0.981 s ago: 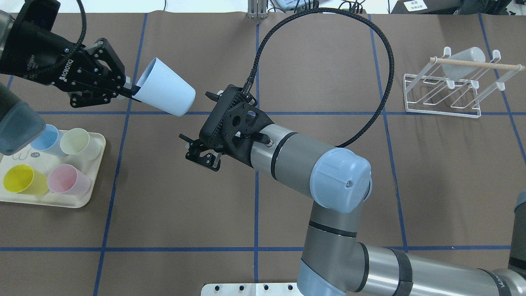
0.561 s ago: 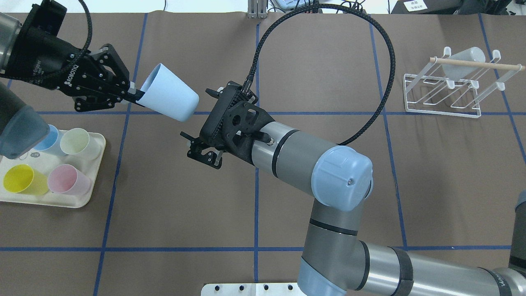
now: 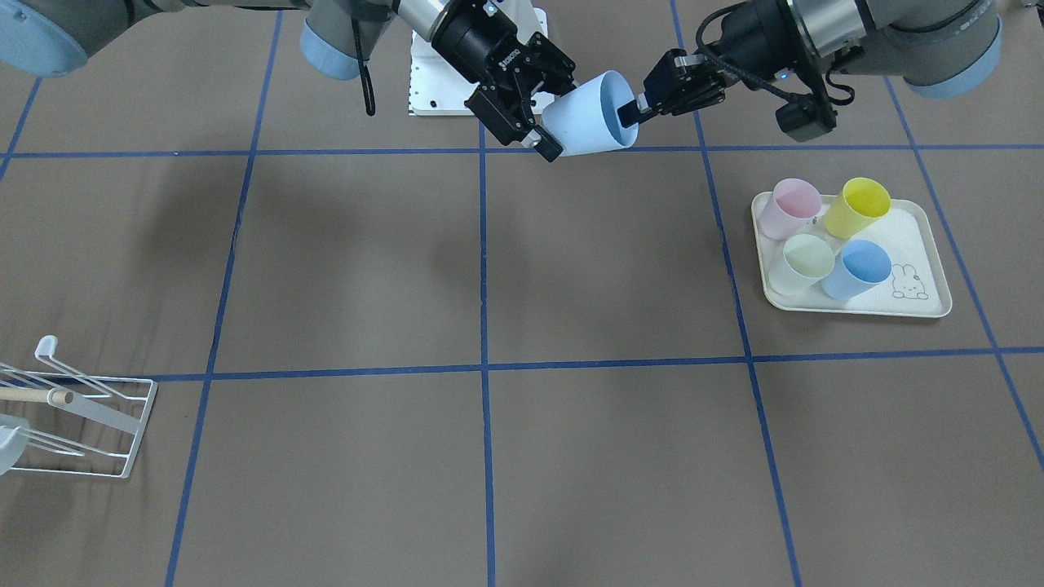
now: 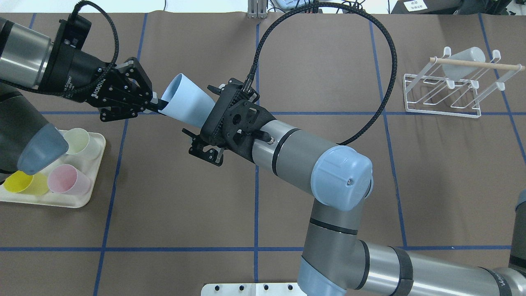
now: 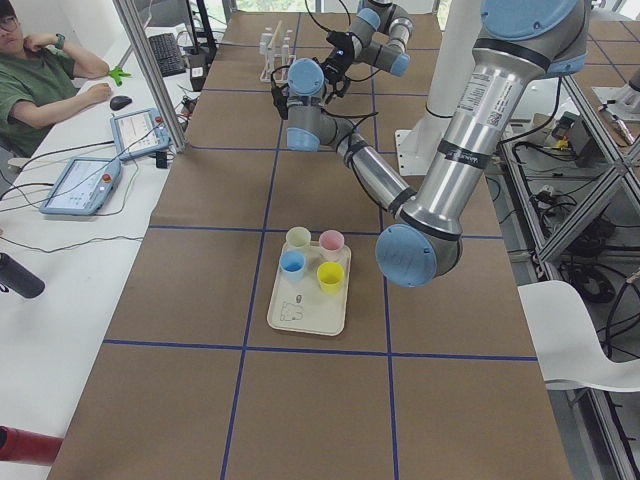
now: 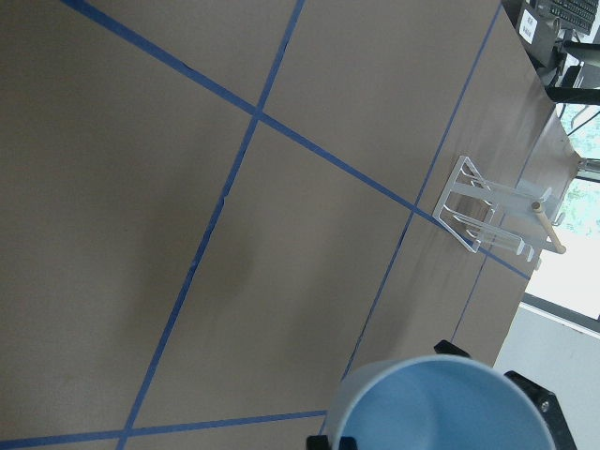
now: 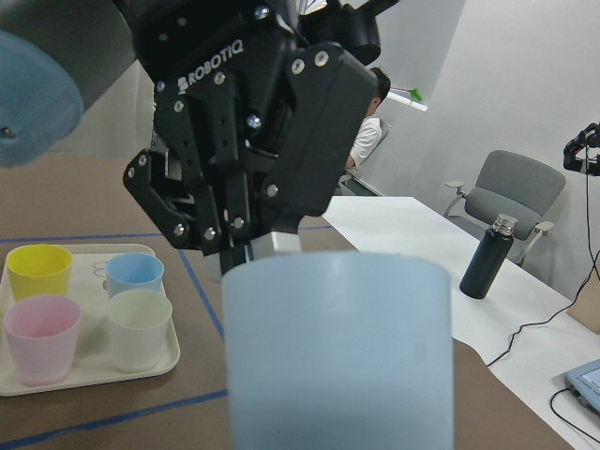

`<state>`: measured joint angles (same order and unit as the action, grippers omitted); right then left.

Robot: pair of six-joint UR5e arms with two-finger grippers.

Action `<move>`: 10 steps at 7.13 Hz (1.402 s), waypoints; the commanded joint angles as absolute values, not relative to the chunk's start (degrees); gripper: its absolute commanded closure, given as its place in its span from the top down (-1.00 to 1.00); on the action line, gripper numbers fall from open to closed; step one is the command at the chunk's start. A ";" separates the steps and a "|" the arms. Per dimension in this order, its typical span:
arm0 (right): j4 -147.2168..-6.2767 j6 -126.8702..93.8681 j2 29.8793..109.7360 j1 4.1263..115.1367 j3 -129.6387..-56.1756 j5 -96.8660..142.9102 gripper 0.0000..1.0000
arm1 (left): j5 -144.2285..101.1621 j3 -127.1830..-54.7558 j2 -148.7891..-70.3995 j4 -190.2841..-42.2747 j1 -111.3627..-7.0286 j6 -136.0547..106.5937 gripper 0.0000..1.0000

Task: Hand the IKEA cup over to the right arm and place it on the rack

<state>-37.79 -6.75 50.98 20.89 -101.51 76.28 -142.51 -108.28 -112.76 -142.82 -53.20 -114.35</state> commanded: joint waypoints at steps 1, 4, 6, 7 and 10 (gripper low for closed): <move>-37.79 -6.59 50.98 20.92 -101.51 76.20 0.77 | -142.38 -108.19 -112.76 -142.82 -53.09 -114.35 -1.00; -37.79 -5.80 50.98 21.01 -101.51 76.11 0.46 | -142.38 -108.19 -112.85 -142.82 -53.09 -114.35 -1.00; -37.79 -5.80 50.98 20.92 -101.51 76.11 0.26 | -142.38 -108.19 -112.85 -142.82 -53.00 -114.35 -1.00; -37.79 -5.80 50.98 20.92 -101.51 76.11 0.19 | -142.38 -108.19 -112.94 -142.82 -53.00 -114.35 -1.00; -37.79 -5.80 51.06 21.01 -101.51 76.03 0.12 | -142.73 -108.19 -113.38 -142.82 -53.09 -112.33 1.00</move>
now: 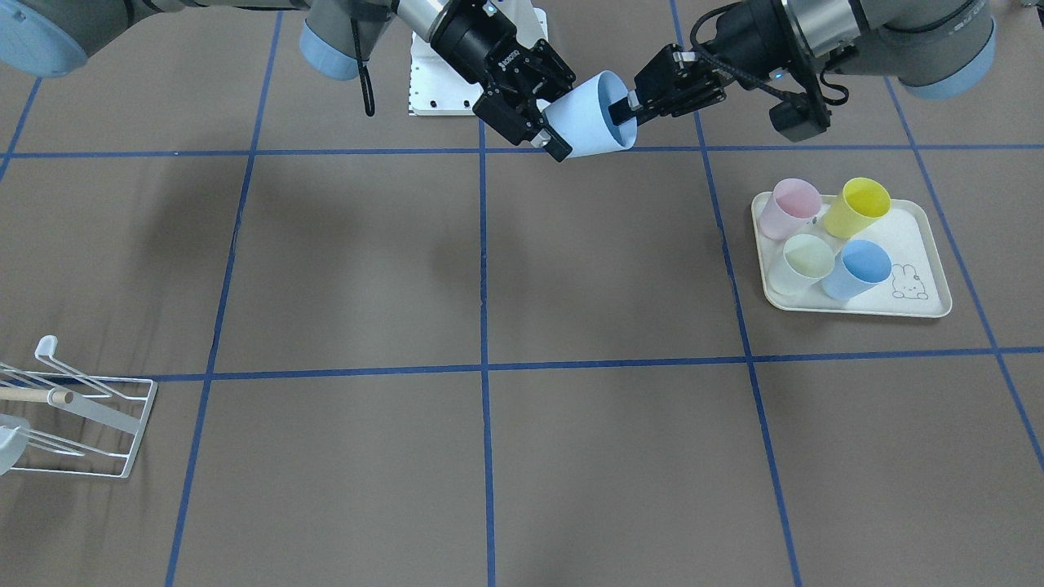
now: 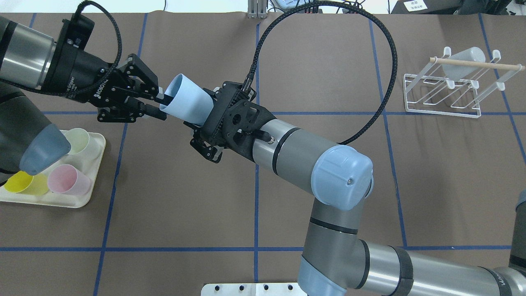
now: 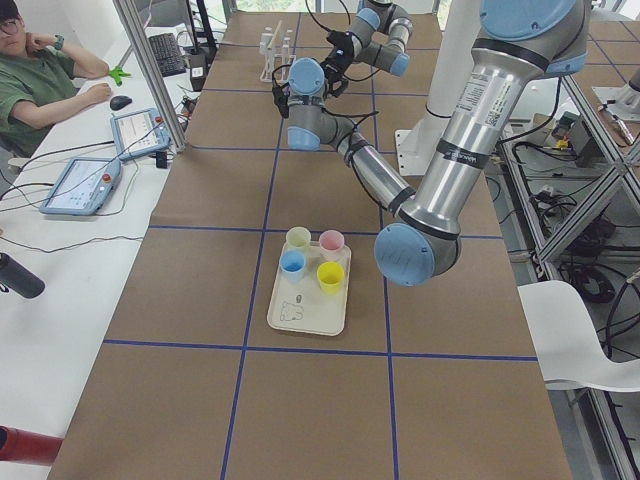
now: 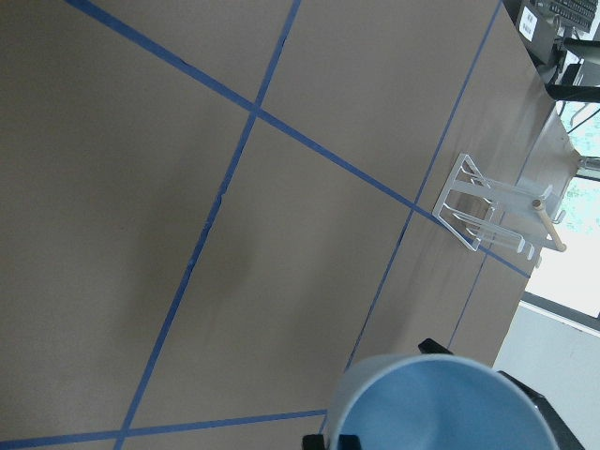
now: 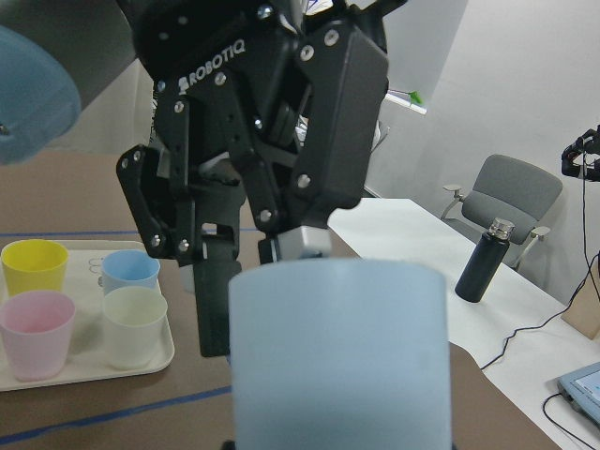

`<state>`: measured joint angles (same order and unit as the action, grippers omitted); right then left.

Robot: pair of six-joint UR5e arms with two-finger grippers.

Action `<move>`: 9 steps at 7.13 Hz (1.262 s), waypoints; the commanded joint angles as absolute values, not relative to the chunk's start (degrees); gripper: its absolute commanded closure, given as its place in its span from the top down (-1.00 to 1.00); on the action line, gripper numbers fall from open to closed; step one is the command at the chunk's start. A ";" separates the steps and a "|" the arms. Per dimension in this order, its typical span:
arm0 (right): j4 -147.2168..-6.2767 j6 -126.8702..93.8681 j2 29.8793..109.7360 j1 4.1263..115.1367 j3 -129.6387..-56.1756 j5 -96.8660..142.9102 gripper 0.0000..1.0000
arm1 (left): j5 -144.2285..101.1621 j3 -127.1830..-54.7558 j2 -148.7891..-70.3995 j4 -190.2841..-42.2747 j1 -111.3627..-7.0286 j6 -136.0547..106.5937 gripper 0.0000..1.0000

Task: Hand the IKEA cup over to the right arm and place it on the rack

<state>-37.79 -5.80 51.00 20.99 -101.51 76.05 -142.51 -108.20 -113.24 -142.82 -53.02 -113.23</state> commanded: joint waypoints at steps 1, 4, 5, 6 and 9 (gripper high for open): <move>-37.71 -5.80 51.06 21.09 -101.51 76.11 0.12 | -143.08 -108.19 -113.38 -142.74 -53.17 -112.32 1.00; -38.31 -6.68 50.80 22.40 -102.22 76.03 0.12 | -143.26 -107.67 -109.02 -142.65 -57.11 -105.87 1.00; -39.80 -7.03 50.71 23.28 -102.22 76.03 0.11 | -142.39 -107.58 -106.11 -142.56 -58.61 -99.47 1.00; -44.77 -7.73 50.71 24.51 -103.09 76.03 0.11 | -142.30 -107.84 -103.30 -142.56 -60.71 -94.27 1.00; -69.53 -8.17 50.80 27.58 -111.77 76.11 0.10 | -138.11 -107.58 -94.34 -142.56 -64.77 -76.51 1.00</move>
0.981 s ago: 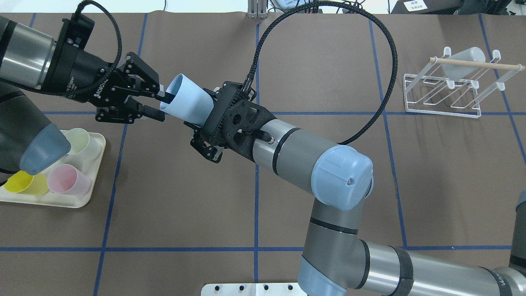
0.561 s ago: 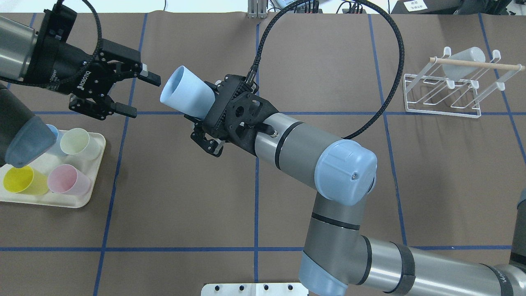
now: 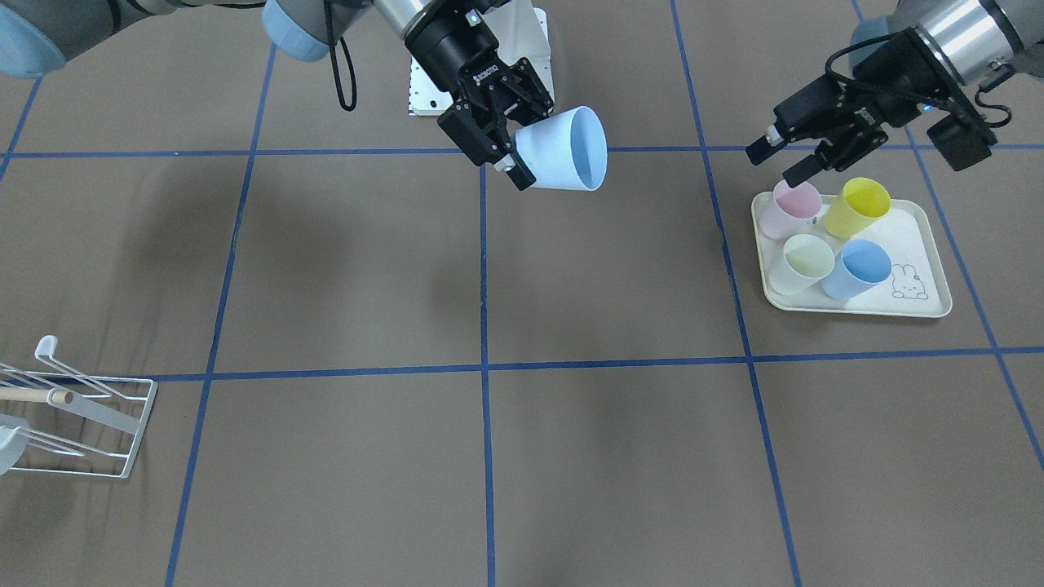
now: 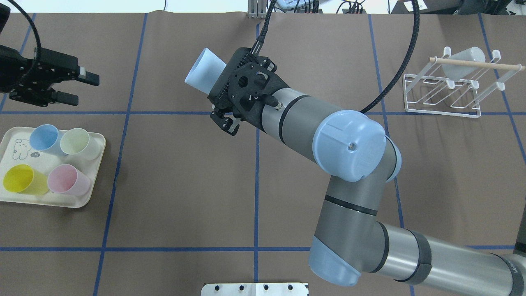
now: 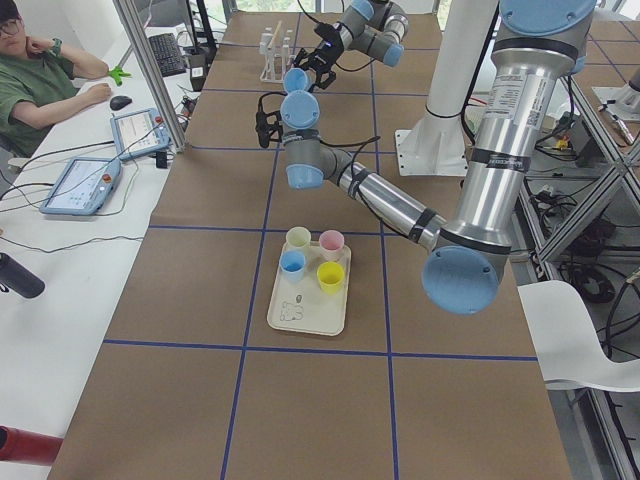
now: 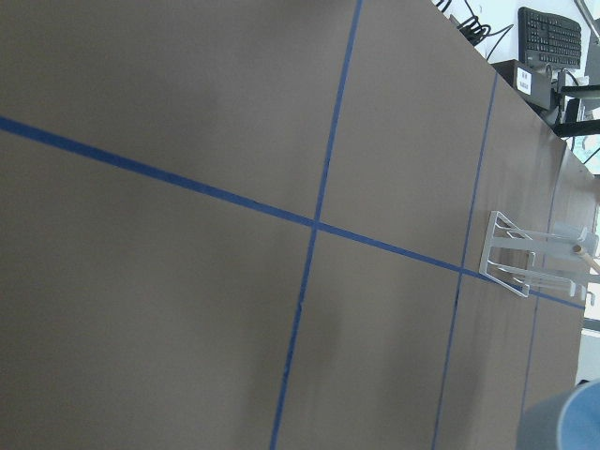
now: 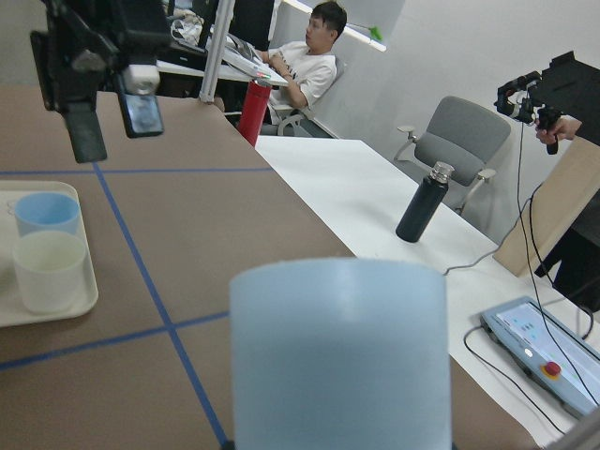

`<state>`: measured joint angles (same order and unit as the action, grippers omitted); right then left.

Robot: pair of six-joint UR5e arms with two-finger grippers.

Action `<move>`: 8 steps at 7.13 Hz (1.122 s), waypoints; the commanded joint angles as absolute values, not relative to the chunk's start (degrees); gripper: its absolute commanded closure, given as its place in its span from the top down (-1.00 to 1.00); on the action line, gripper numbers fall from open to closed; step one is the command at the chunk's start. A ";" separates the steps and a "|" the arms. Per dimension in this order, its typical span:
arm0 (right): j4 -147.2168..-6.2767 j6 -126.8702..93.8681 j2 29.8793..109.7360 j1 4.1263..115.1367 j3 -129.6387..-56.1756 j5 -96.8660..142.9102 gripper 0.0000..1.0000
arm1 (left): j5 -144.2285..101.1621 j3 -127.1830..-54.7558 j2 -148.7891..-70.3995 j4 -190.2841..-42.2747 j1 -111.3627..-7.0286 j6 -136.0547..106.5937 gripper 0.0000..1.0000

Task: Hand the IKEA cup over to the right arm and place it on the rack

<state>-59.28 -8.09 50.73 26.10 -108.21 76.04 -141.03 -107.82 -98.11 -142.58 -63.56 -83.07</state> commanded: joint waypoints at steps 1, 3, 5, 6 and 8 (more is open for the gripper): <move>-78.22 -8.09 50.89 29.08 -114.75 76.11 0.09 | -132.59 -107.67 -90.65 -142.47 -64.51 -70.11 1.00; -95.27 -6.86 51.15 32.85 -119.59 76.38 0.03 | -130.43 -106.10 -87.55 -141.68 -65.29 -58.60 1.00; -109.45 4.34 51.24 36.72 -121.98 76.29 -0.02 | -130.43 -103.72 -85.00 -141.24 -67.93 -48.82 1.00; -116.04 10.75 51.68 38.91 -122.25 76.20 -0.05 | -130.52 -103.10 -84.73 -141.33 -68.37 -48.08 1.00; -127.21 23.85 51.94 43.05 -123.57 76.03 -0.08 | -131.30 -100.56 -84.03 -141.15 -70.82 -39.52 1.00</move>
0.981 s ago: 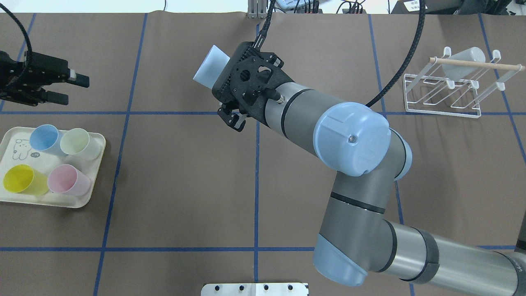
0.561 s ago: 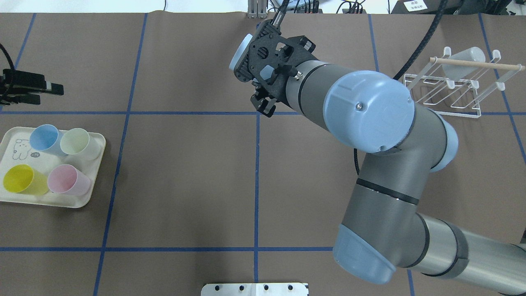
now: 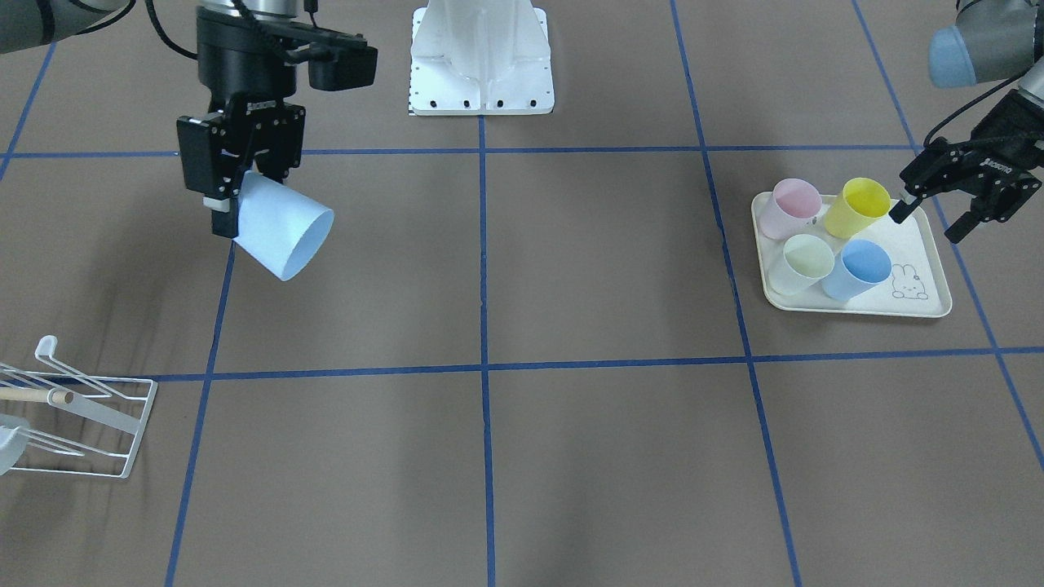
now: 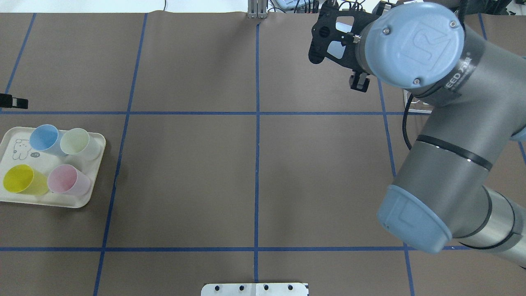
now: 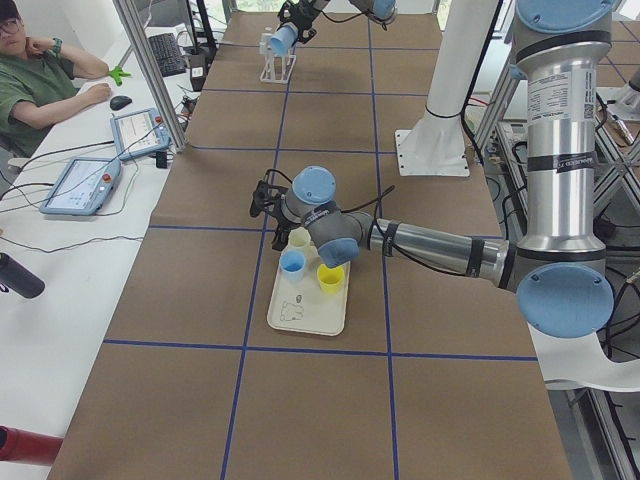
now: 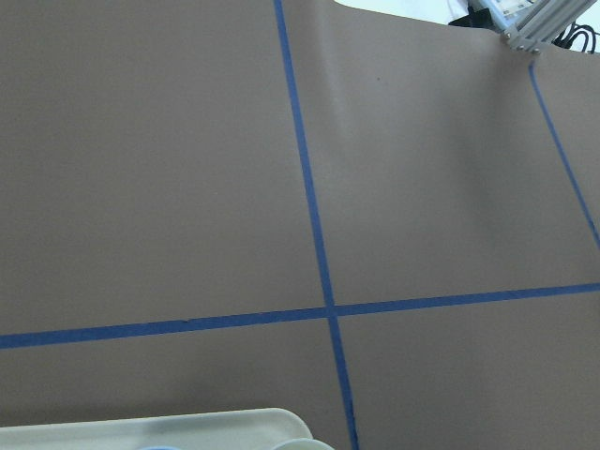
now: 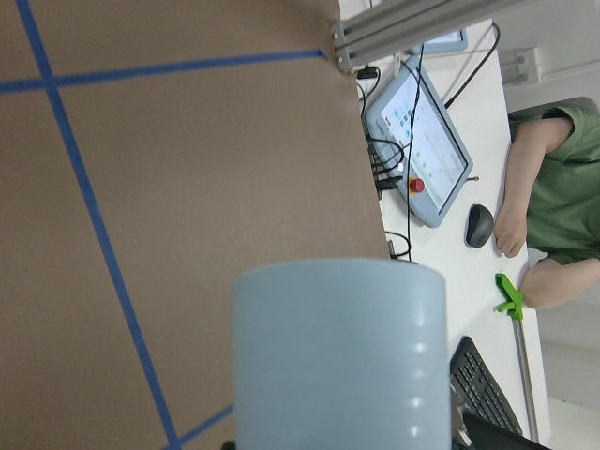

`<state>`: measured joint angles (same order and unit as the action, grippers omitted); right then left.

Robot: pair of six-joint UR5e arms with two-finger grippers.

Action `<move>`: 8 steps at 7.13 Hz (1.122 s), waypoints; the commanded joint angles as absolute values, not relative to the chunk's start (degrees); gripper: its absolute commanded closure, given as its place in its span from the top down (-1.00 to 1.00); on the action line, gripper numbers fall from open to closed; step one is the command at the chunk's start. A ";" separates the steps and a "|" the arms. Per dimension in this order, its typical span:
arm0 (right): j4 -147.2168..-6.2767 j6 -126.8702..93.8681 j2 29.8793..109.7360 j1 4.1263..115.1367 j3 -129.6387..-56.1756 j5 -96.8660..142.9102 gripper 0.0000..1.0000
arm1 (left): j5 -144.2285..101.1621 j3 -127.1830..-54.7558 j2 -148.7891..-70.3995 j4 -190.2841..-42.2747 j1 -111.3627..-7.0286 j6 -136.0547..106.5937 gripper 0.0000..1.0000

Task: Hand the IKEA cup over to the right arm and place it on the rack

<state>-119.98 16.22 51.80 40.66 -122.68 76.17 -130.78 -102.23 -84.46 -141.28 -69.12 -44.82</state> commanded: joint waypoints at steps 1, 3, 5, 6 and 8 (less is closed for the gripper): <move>-132.05 30.34 52.03 44.02 -123.92 73.50 -0.09 | -132.09 -98.55 -84.11 -141.07 -73.54 -35.11 1.00; -138.40 41.44 53.25 44.12 -123.84 67.00 -0.12 | -140.49 -93.02 -84.72 -141.06 -80.82 -28.07 1.00; -138.17 51.81 59.29 44.12 -123.75 62.68 0.10 | -142.82 -91.58 -84.81 -141.15 -83.76 -26.19 1.00; -138.08 53.16 61.68 44.12 -123.75 62.58 0.15 | -142.82 -91.50 -84.90 -141.07 -83.67 -26.28 1.00; -137.81 55.36 65.29 44.03 -122.96 62.67 0.14 | -142.82 -91.49 -84.82 -141.15 -83.76 -26.28 1.00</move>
